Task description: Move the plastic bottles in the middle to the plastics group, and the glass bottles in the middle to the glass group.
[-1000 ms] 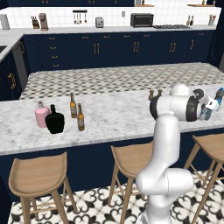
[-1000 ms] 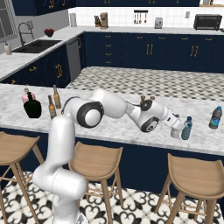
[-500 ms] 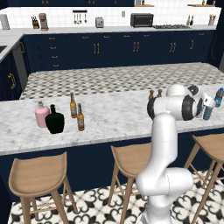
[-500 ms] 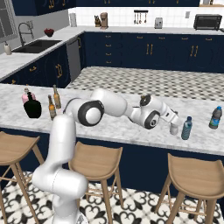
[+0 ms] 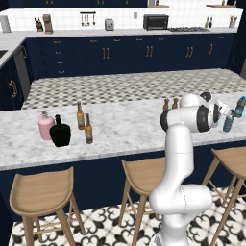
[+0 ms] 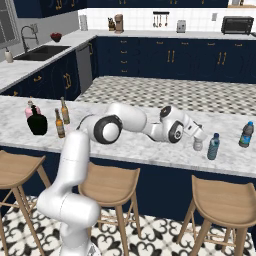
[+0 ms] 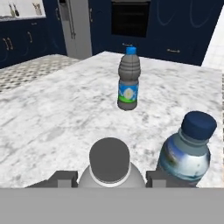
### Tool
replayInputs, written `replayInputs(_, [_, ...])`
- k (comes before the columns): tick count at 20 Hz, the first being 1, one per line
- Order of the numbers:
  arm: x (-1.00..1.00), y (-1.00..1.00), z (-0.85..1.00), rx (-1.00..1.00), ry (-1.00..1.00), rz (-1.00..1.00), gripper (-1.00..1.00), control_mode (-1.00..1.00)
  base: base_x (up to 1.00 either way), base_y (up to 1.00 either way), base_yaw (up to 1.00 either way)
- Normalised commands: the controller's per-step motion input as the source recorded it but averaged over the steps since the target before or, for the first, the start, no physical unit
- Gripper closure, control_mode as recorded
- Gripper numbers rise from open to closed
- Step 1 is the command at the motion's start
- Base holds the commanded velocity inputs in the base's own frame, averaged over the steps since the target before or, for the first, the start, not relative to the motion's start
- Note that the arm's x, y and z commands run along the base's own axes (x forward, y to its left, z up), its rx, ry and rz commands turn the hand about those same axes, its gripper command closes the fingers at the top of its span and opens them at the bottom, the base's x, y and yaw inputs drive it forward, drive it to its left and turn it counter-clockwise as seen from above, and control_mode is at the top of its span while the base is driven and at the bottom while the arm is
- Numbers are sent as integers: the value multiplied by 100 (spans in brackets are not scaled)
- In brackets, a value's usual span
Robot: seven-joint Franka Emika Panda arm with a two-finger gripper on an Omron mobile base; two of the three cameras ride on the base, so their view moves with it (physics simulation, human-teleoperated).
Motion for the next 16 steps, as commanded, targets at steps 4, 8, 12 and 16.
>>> replayInputs(4, [19,-22,0,3,0,0,100,-100,0,0,0])
replayInputs(8, [4,-14,-2,1,0,0,100,-100,0,0,0])
replayInputs(12, [0,0,-7,0,-1,0,100,-100,0,0,0])
replayInputs(16, [0,0,-7,0,-2,0,100,-100,0,0,0])
